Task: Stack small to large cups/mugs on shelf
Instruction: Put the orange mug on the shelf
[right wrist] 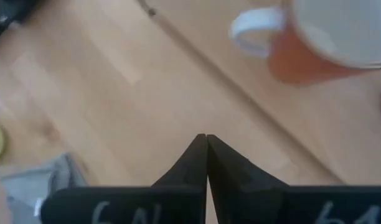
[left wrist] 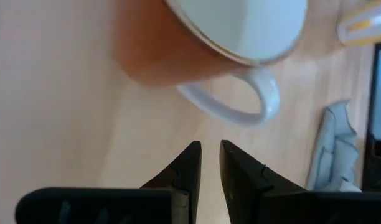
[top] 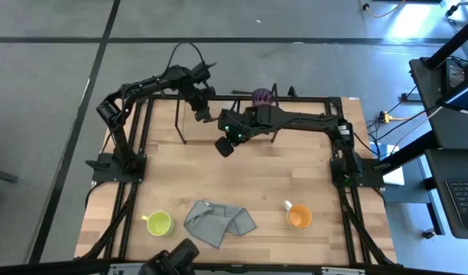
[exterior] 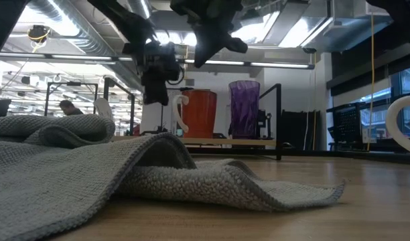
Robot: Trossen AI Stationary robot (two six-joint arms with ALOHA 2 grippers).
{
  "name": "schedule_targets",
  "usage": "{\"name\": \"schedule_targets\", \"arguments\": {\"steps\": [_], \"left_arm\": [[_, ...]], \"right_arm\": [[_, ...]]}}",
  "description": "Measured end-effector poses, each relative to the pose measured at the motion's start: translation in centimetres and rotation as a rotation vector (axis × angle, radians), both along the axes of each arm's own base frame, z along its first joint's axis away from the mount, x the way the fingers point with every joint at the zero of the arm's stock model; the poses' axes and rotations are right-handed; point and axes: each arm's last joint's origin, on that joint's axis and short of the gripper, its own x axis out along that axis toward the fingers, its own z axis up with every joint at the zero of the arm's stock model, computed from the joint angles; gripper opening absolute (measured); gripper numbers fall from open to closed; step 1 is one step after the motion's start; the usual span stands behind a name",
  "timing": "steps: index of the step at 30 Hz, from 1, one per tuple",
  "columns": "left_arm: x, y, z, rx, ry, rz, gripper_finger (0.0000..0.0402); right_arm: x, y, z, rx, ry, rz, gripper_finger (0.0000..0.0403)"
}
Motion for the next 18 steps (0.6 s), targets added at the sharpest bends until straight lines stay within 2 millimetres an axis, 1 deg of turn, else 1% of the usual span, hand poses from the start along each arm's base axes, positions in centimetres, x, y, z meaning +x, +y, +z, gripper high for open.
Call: {"name": "schedule_targets", "arguments": {"steps": [4,7,12,18], "left_arm": [[0.9,-1.3,-1.4,-0.032,-0.017,-0.023,0.0053],[1.9,-2.0,-2.0,-0.023,-0.043,-0.025,0.0053],[3.2,-3.0,-2.0,0.004,-0.067,-0.04,0.0053],[4.1,-3.5,-1.8,0.017,-0.093,-0.03,0.0053]], "right_arm": [[-0.4,-0.8,0.4,-0.031,0.005,-0.032,0.0012],[-0.5,-1.2,0.4,-0.032,0.012,-0.041,0.0012],[-0.6,-1.6,0.4,-0.038,0.016,-0.036,0.0012],[-0.6,-1.8,0.4,-0.044,0.021,-0.025,0.0012]]}}
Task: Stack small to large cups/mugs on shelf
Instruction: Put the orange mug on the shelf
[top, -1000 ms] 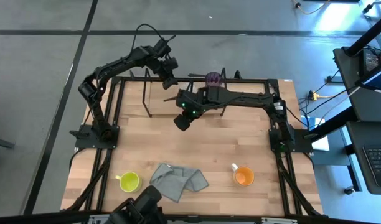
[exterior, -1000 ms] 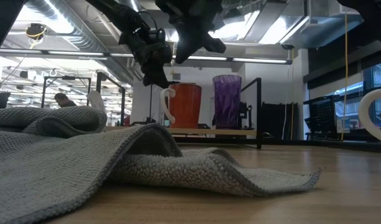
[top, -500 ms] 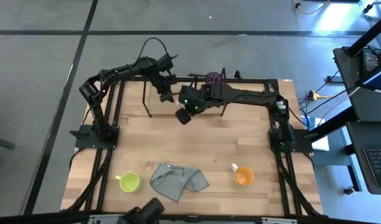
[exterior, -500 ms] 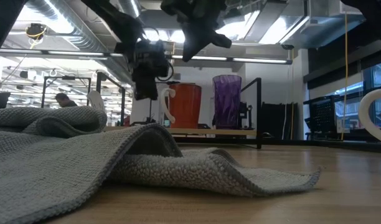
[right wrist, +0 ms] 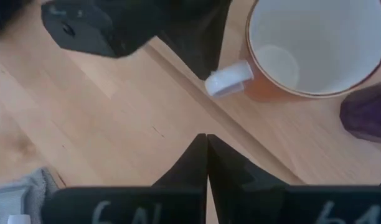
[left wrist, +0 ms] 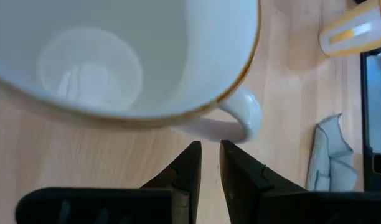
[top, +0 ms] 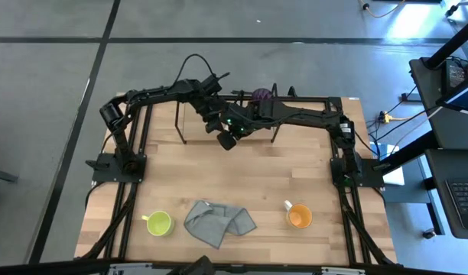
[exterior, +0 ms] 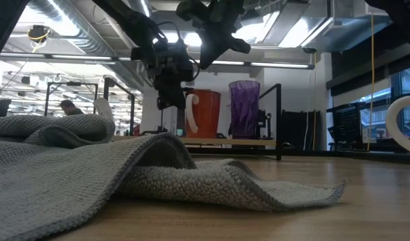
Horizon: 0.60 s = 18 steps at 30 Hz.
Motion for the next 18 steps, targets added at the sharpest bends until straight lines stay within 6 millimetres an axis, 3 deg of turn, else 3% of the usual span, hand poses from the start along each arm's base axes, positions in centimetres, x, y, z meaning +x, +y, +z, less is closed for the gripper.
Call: {"name": "schedule_targets", "arguments": {"steps": [12,18], "left_arm": [[1.2,0.2,0.5,0.035,-0.072,0.062,0.0053],[1.5,0.1,0.6,0.036,-0.083,0.07,0.0053]], "right_arm": [[-0.2,0.0,-0.1,-0.005,0.025,0.024,0.0012],[-1.1,0.0,1.5,-0.018,-0.01,0.018,0.0012]]}}
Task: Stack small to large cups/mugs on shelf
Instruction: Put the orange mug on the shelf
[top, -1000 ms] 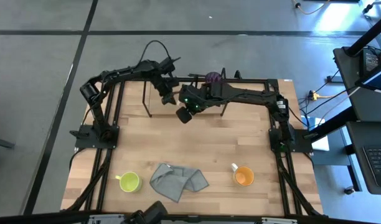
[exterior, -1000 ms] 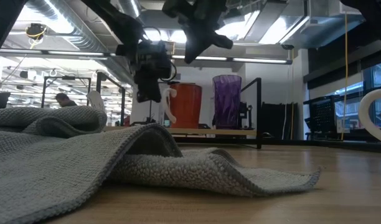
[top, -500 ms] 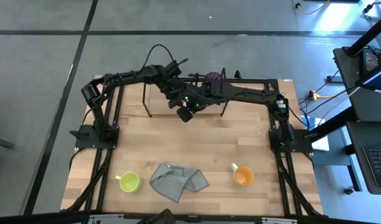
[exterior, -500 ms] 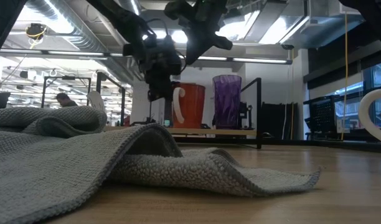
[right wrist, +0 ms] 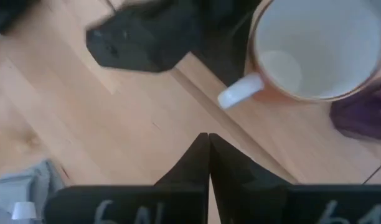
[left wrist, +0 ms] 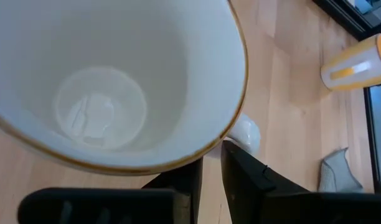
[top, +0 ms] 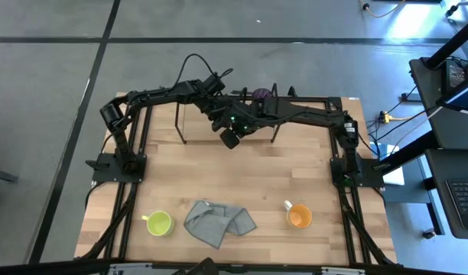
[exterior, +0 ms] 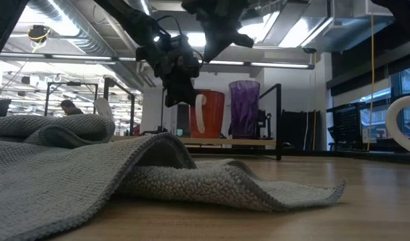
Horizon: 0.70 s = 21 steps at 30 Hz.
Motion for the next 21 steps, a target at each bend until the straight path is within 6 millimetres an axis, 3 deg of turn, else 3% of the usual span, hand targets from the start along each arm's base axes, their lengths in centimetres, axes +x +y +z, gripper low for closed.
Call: {"name": "schedule_targets", "arguments": {"steps": [9,21], "left_arm": [[0.1,0.0,0.0,0.026,0.006,0.012,0.0053],[0.8,-0.1,0.3,0.038,-0.03,0.043,0.0053]], "right_arm": [[-2.8,0.1,4.1,-0.068,-0.101,-0.078,0.0012],[-3.9,0.2,5.4,-0.088,-0.129,-0.117,0.0012]]}}
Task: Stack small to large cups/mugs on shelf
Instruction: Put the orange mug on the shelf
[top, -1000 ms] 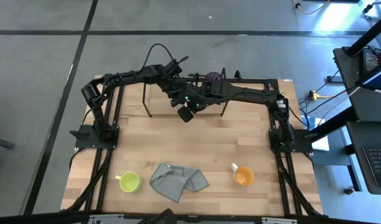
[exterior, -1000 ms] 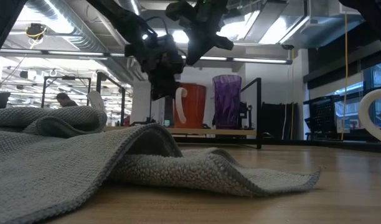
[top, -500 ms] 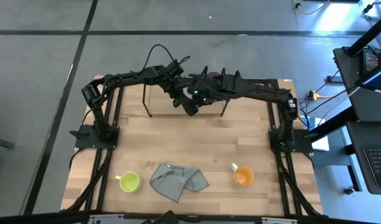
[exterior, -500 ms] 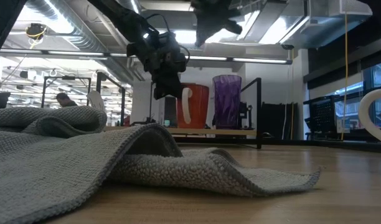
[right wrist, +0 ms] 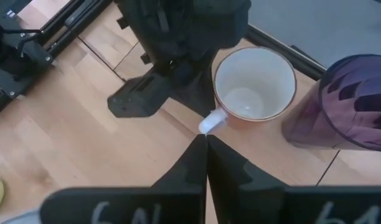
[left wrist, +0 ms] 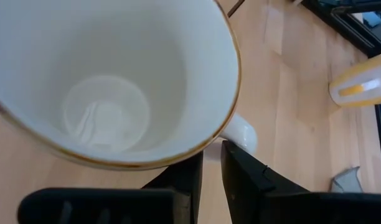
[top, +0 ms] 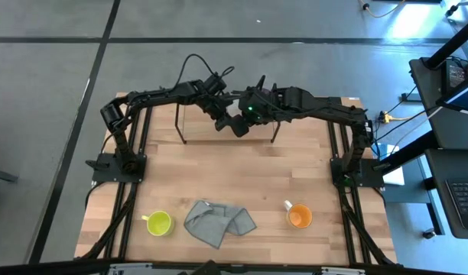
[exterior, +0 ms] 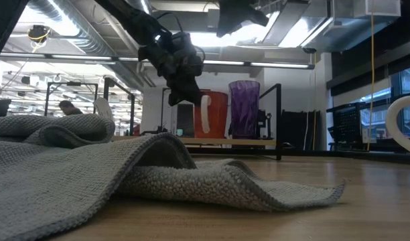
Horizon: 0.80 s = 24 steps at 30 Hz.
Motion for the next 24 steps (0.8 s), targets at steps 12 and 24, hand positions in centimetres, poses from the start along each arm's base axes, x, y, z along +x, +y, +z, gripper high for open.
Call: {"name": "schedule_targets", "arguments": {"steps": [12,24], "left_arm": [[0.65,-0.96,-0.04,0.038,0.02,-0.003,0.0053],[0.38,-0.86,-0.17,0.017,0.043,0.012,0.0053]], "right_arm": [[-0.06,0.0,0.0,-0.002,0.005,-0.001,0.0012],[-0.27,0.04,-0.15,0.0,0.033,0.003,0.0012]]}}
